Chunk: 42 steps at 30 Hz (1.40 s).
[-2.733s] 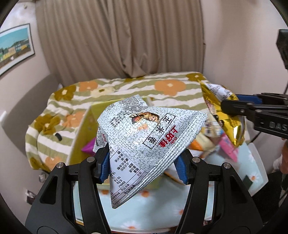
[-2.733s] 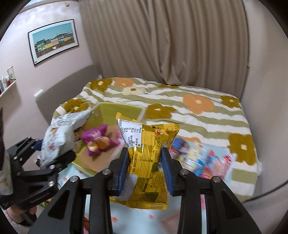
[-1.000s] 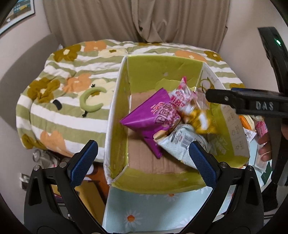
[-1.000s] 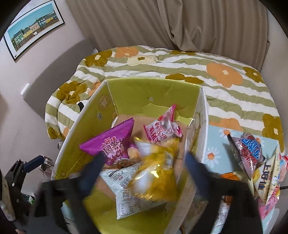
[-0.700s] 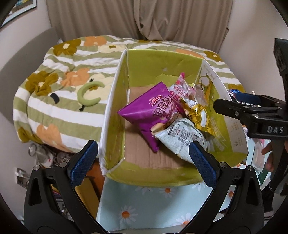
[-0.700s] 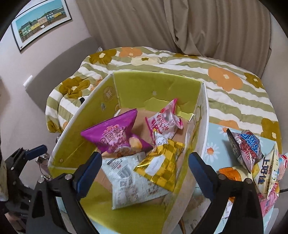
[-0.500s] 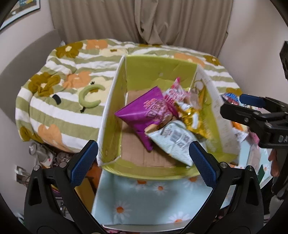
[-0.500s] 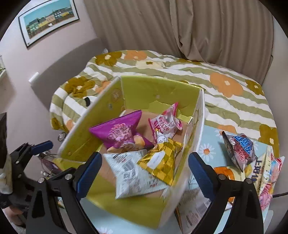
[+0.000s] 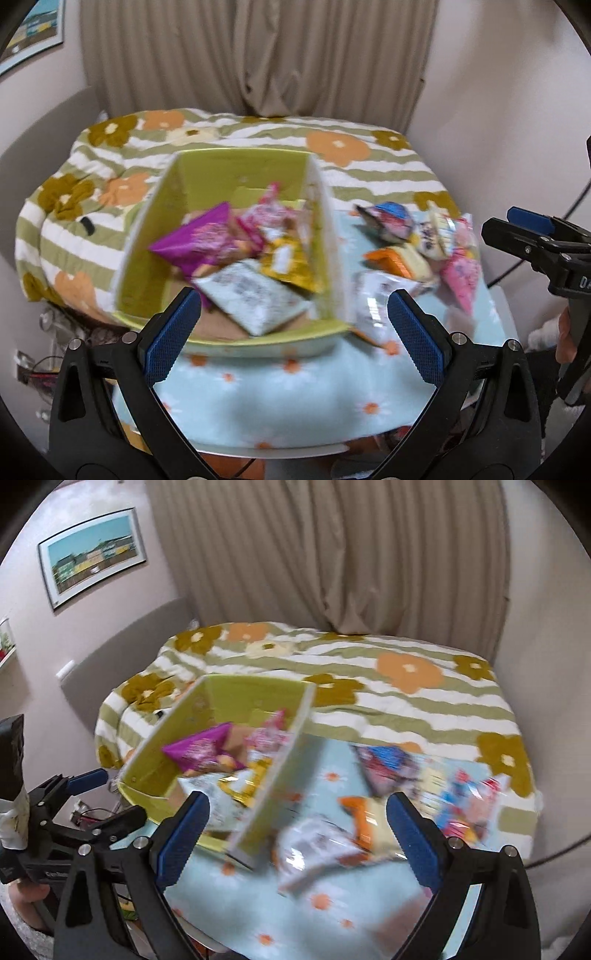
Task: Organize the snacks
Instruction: 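Move both tools back toward the remaining snack bags, then grasp the pale pink square pack with the left tool while the right tool grasps the pink candy bag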
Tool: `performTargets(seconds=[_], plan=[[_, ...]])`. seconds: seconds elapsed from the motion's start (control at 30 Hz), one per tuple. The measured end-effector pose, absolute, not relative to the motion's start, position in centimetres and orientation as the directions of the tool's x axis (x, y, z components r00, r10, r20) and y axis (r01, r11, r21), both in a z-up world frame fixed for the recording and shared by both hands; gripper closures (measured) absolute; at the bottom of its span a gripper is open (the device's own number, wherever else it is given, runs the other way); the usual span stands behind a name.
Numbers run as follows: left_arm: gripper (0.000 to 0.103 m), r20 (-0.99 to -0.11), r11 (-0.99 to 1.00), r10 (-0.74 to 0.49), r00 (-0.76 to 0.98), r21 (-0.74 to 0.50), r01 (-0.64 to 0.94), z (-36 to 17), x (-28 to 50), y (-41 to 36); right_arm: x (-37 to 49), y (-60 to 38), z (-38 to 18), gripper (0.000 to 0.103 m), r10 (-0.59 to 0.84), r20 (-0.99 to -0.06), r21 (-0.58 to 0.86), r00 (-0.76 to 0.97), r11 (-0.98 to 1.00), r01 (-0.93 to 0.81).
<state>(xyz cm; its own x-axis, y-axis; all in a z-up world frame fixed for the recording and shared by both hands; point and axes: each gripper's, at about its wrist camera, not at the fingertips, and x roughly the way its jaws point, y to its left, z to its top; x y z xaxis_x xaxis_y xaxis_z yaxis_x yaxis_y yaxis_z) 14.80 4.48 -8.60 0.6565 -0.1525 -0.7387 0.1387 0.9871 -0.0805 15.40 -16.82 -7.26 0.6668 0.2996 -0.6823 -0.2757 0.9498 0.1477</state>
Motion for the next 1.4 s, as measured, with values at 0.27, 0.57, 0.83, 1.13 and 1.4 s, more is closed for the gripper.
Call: performTargets(seconds=[0.27, 0.57, 0.83, 1.13, 1.4], plan=[[0.002, -0.742, 0.976, -0.198, 0.641, -0.089, 0.199, -9.3, 12.9, -3.1, 12.5, -26.5, -8.3, 0.007, 0.226, -0.694, 0.163, 0.683, 0.974, -0.157], [0.002, -0.779, 0.963, -0.234, 0.582, -0.102, 0.25, -12.8, 12.1, -11.4, 11.5, -34.2, -11.0, 0.007, 0.212, -0.731, 0.181, 0.649, 0.977, -0.114], [0.002, -0.832, 0.919, -0.304, 0.464, -0.129, 0.372, -17.9, 13.2, -17.5, 13.4, -37.1, -15.3, 0.007, 0.239, -0.763, 0.2, 0.601, 0.971, -0.133], [0.003, -0.893, 0.84, -0.328, 0.308, -0.127, 0.528, -24.4, 14.8, -21.9, 16.6, -37.5, -19.5, 0.007, 0.275, -0.79, 0.199, 0.548, 0.96, -0.195], [0.008, -0.922, 0.804, -0.289, 0.258, -0.087, 0.589, -27.9, 14.7, -24.0, 17.8, -36.2, -21.9, 0.007, 0.307, -0.797, 0.18, 0.52, 0.943, -0.279]])
